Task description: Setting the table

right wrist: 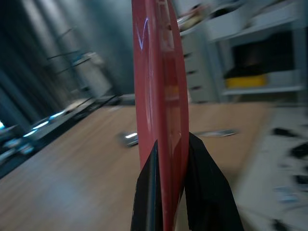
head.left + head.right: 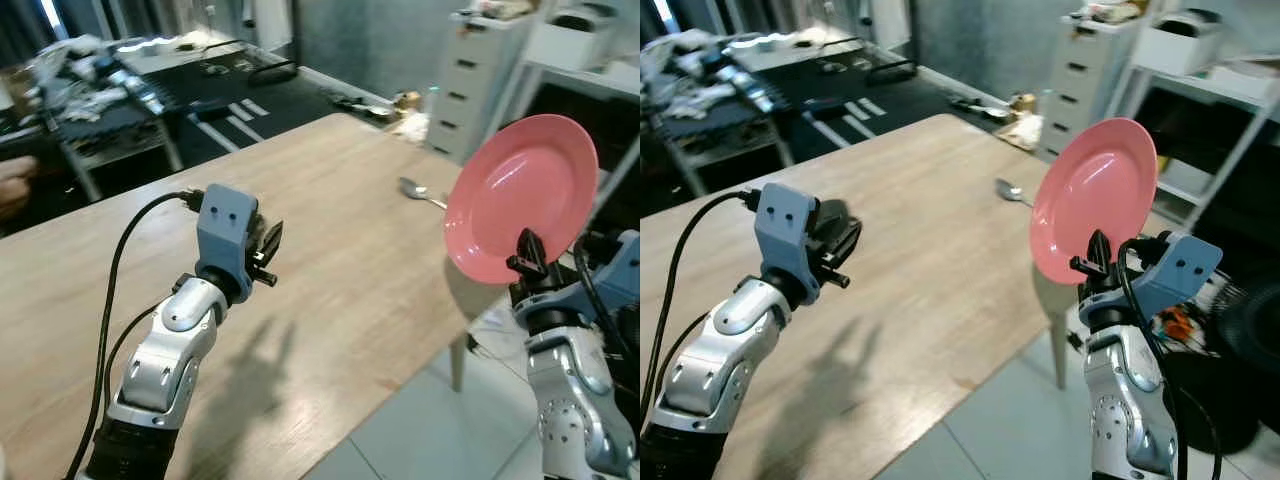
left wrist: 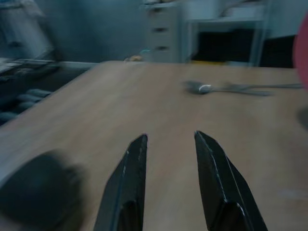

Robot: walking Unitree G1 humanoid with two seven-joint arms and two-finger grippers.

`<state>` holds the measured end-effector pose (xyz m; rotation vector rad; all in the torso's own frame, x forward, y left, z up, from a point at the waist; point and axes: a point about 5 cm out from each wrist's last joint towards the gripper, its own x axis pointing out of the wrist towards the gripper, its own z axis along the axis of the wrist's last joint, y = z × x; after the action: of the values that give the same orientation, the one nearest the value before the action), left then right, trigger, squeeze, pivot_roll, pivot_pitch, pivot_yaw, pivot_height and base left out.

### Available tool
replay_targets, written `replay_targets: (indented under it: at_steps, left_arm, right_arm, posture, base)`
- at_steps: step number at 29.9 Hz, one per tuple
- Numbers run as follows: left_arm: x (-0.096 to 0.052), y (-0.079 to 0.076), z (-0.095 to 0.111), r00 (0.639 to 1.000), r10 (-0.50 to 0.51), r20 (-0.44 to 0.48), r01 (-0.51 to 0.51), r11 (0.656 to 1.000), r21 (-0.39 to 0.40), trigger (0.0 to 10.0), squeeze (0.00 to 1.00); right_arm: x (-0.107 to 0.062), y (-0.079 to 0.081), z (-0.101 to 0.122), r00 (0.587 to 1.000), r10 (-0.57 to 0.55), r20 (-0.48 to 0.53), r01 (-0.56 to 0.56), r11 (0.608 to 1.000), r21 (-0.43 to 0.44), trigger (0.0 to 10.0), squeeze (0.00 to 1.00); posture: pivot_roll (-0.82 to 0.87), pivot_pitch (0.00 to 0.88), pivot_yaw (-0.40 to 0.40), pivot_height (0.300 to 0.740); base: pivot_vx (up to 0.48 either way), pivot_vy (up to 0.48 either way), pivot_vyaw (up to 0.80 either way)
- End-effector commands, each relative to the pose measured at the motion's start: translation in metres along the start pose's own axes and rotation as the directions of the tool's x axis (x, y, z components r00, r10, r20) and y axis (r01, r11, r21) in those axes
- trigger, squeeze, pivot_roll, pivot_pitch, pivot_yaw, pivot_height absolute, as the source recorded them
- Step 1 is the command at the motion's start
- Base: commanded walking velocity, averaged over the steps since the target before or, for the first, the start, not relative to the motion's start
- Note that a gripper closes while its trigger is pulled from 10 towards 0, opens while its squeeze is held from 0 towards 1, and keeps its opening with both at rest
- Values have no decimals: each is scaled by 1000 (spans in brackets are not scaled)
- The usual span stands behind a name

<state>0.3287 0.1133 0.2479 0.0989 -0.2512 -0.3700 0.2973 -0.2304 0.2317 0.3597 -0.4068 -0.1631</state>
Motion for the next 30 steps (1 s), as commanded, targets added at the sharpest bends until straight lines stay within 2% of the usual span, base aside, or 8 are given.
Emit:
replay_targets:
  at_steps: [1,9,30]
  left_arm:
    - [-3,3,-5,1000,6,-16,-6,1000,16,10000,0]
    - [-4,6,-2,1000,12,-12,-12,1000,26,10000,0]
    - [-5,7,-2,1000,17,-7,-16,999,40,10000,0]
  right_arm:
    - [-1,0,-1,1000,-7,6,7,1000,-6,10000,0]
    - [2,7,-4,1000,14,2,-14,1000,4,10000,0]
    - [9,13,-7,999,40,-6,-40,999,9,10000,0]
  posture:
    - [29,100,107,740]
    - [59,99,103,740]
    - [82,82,93,740]
  base:
    - [0,0,-800]
    - [0,0,-800]
    - [0,0,-800]
